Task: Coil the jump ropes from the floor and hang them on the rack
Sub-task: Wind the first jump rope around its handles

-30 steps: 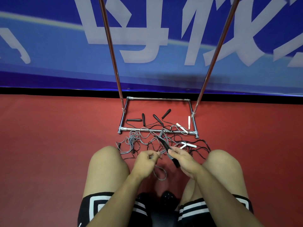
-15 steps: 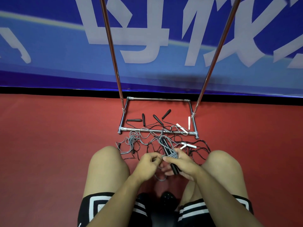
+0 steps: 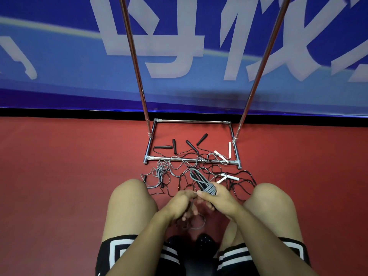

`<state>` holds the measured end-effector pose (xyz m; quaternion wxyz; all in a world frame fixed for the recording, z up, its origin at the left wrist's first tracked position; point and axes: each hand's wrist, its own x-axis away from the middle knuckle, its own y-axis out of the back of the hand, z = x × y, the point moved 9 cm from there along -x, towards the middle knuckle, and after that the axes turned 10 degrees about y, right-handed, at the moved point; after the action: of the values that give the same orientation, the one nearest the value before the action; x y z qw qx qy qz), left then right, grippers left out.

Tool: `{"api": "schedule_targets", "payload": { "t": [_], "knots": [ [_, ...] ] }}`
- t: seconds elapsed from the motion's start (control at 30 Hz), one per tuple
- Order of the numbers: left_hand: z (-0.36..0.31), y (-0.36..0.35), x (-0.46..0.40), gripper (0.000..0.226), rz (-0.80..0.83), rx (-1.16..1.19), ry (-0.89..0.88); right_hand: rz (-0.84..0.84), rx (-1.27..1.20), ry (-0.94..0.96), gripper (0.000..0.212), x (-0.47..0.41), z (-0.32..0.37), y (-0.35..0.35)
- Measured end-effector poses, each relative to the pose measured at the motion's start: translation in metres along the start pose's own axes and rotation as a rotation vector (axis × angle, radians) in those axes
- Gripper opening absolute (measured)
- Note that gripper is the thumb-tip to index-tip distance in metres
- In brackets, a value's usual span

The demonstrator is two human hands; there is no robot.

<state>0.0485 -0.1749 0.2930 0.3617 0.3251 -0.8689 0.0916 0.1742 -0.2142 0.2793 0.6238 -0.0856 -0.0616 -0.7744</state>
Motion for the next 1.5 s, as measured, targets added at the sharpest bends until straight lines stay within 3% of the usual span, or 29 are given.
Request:
{"api": "schedule_targets", "payload": {
  "t": [0.13, 0.27, 0.43, 0.5, 0.67, 0.8, 0.97, 1.2, 1.37, 1.5],
  "knots": [
    [0.007, -0.005, 0.003, 0.041, 0.053, 0.055, 0.120, -0.023, 0.055, 0.031, 0.019, 0.000, 0.003, 0.002],
    [0.021, -0.011, -0.002, 0.041, 0.085, -0.029, 0.221, -0.166, 0.056, 0.075, 0.019, -0.004, 0.009, 0.019],
    [0.019, -0.021, -0.009, 0.045, 0.156, -0.071, 0.136, -0.275, -0.043, 0.115, 0.015, -0.005, 0.012, 0.032],
    [0.011, -0.014, -0.012, 0.038, 0.086, -0.064, 0.021, -0.300, -0.099, 0.119, 0.015, -0.005, 0.012, 0.035],
    [-0.017, 0.030, -0.006, 0.023, -0.384, -0.210, -0.367, -0.292, -0.296, 0.122, 0.027, -0.004, 0.022, 0.034],
    [-0.020, 0.041, 0.000, 0.012, -0.397, 0.125, -0.414, -0.227, -0.427, 0.085, 0.035, -0.006, 0.026, 0.025],
    [-0.021, 0.044, 0.004, 0.019, -0.422, 0.164, -0.392, -0.192, -0.584, -0.032, 0.054, -0.011, 0.017, 0.021],
    [-0.017, 0.049, 0.002, 0.033, -0.496, 0.146, -0.363, -0.166, -0.499, -0.065, 0.041, -0.007, 0.014, 0.012],
    [-0.017, 0.044, 0.002, 0.035, -0.454, 0.164, -0.377, -0.132, -0.459, -0.034, 0.028, -0.007, 0.014, 0.008],
    [-0.013, 0.037, -0.001, 0.030, -0.397, 0.142, -0.371, -0.130, -0.253, -0.011, 0.016, -0.006, 0.013, 0.011]
  ]
}}
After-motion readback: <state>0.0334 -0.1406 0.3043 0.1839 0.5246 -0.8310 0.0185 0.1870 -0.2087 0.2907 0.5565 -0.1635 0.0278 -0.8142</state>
